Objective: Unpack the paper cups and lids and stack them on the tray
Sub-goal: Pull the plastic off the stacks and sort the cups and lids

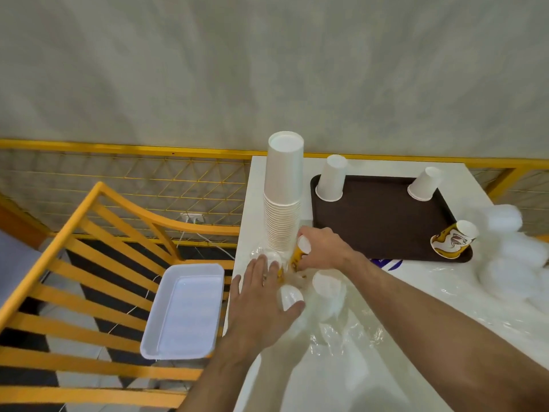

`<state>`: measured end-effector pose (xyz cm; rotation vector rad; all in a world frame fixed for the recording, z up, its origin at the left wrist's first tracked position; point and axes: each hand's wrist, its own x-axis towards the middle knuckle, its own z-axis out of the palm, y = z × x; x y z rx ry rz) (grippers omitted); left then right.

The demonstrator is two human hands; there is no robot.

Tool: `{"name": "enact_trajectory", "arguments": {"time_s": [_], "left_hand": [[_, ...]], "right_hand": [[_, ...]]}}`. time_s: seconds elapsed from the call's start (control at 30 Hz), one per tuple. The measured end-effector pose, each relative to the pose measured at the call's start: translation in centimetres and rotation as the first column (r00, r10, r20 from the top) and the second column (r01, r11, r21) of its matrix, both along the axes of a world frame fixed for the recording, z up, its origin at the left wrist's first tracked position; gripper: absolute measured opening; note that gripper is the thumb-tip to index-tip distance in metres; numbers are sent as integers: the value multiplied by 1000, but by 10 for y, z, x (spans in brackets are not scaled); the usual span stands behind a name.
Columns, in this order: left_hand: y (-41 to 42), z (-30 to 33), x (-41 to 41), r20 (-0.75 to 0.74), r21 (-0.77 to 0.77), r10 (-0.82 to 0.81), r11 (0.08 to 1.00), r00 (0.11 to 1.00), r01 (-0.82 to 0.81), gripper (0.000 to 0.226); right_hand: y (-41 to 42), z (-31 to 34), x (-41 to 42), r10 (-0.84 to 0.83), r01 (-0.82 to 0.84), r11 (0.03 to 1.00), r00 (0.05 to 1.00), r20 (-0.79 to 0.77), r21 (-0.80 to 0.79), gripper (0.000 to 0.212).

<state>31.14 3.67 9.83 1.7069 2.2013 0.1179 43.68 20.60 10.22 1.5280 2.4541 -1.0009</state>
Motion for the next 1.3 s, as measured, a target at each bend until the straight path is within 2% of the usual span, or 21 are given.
{"name": "enact_trajectory", "arguments": {"time_s": [0.1,0.17,0.23,0.3,0.4,0.47,0.53,0.63,0.8,0.87,0.93,1.0,1.13,1.23,1.27,1.3], "left_hand": [[3,12,-2,89,38,21,999,996,-25,79],[8,21,-4,214,166,74,980,974,-110,65],[18,32,-5,388,282,123,928,913,-244,49],[34,45,-3,599,268,169,879,783,-395,36],[57,66,4,817,89,227,859,531,-504,31],[71,78,11,884,0,210,894,418,-448,30],[79,91,21,924,-27,145,948,354,-318,26],[87,104,35,939,26,18,992,345,-122,34],[96,117,53,920,-18,9,1000,391,21,40],[100,116,58,918,15,-9,1000,397,-11,39],[103,115,60,909,101,-27,983,415,-156,30],[102,114,60,914,181,-33,925,404,-333,19],[101,115,54,967,221,-127,848,221,-482,19],[99,120,45,982,189,-167,883,88,-430,13],[99,120,43,986,170,-156,902,66,-398,16],[100,121,41,988,153,-128,920,92,-362,20]], "right_hand": [[8,5,19,-224,215,973,967,-124,-77,52],[11,13,34,-358,332,933,900,-249,-140,39],[12,26,50,-448,380,892,808,-382,-244,29],[14,38,66,-581,380,808,643,-499,-451,34],[16,59,86,-688,249,709,449,-570,-660,41],[17,73,95,-701,174,697,367,-611,-696,41],[16,85,102,-700,118,699,316,-640,-706,44],[12,98,113,-700,69,697,277,-658,-713,49],[11,106,130,-676,31,719,264,-688,-695,49],[13,107,136,-680,23,718,240,-693,-696,47],[15,108,141,-685,28,717,217,-696,-697,44],[17,108,147,-699,33,707,183,-691,-706,44],[22,107,158,-715,51,695,159,-681,-717,39],[25,107,163,-705,58,705,169,-689,-707,49],[26,107,164,-697,59,712,173,-696,-699,50],[27,107,165,-688,59,721,180,-703,-690,51]]}}
